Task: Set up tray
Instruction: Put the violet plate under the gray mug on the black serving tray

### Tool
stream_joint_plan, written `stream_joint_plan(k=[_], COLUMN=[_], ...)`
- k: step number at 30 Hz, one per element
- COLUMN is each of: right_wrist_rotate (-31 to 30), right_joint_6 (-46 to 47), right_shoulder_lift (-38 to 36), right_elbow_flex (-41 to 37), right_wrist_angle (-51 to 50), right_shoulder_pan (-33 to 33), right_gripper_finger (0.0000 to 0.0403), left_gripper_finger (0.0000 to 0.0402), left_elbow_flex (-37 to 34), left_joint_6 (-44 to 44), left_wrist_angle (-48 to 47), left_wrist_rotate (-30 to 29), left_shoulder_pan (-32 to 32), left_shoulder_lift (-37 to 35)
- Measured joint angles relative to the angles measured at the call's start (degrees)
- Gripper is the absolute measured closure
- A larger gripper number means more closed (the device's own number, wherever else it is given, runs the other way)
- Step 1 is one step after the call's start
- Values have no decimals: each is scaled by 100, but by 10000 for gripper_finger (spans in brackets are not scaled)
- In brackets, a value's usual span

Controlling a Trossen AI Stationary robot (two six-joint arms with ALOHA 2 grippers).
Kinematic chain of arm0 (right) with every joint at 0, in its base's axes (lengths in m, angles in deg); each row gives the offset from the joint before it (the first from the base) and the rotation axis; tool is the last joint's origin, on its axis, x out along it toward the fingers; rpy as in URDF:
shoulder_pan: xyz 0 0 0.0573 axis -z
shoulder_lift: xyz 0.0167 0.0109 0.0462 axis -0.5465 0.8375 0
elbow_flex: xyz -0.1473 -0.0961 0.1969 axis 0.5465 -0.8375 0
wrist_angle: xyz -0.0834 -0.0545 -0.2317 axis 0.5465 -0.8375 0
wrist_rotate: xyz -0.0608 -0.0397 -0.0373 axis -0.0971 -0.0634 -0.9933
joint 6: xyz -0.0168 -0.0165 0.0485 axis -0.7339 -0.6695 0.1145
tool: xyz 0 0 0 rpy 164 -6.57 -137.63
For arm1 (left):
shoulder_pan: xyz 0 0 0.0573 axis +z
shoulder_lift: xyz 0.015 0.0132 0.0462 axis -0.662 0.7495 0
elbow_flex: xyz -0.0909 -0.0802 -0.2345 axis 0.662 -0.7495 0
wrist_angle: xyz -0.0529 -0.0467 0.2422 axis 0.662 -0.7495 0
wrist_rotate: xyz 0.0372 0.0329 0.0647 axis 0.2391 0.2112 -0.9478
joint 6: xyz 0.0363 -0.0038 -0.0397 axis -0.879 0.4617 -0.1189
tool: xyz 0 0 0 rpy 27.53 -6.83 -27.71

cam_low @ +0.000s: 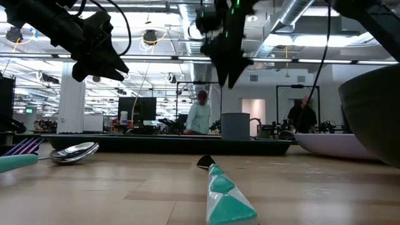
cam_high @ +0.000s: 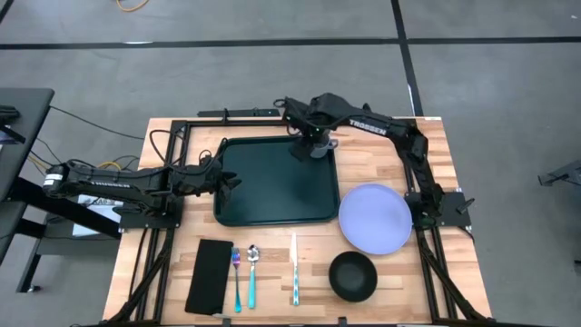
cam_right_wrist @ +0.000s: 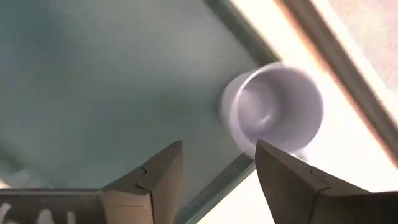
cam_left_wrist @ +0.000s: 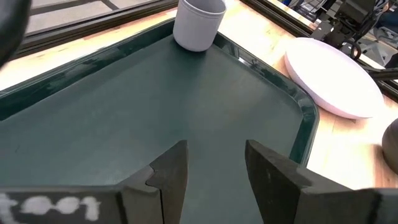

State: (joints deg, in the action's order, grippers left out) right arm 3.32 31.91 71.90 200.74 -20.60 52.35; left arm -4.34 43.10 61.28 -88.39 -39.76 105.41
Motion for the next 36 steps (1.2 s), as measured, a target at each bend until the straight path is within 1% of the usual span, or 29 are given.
stream_joint_plan(k=[5,8,10,12,14,18,20,23,27,31,36], right_wrist_rotate=[-5,-68,-271,-622,-832,-622,-459,-169,89,202,505], right_joint_6=[550,1013,1401,1951,2552,3582,4138,5103,6107,6553,6405], right_shoulder_lift=[-390,-564,-619,-642,-673,-970,-1103,-1357,-1575,-1540,-1071], right_elbow_flex=[37,37,36,-76,-348,-1204,-1736,-2420,-2997,-3214,-3233], right_wrist_angle=[-255,-417,-687,-989,-960,-696,-793,-454,-39,205,210], right_shoulder_pan=[-749,-1262,-1607,-1941,-2212,-2583,-2724,-2895,-3092,-3300,-3386], right_gripper_finger=[206,209,211,213,215,220,222,225,228,227,232], left_gripper_finger=[253,253,253,253,253,253,253,253,253,253,253], left_elbow_flex=[0,1,0,0,0,0,0,0,0,0,0], left_joint_6=[-84,-86,-86,-86,-105,-377,-433,-444,-488,-494,-572], left_wrist_angle=[0,-18,-99,-229,-355,-490,-457,-446,-435,-424,-437], left_wrist_rotate=[9,112,235,362,471,690,813,945,956,959,959], left_shoulder_pan=[0,0,0,0,0,0,0,0,0,0,2], left_shoulder_lift=[0,0,0,0,0,2,0,2,1,1,0])
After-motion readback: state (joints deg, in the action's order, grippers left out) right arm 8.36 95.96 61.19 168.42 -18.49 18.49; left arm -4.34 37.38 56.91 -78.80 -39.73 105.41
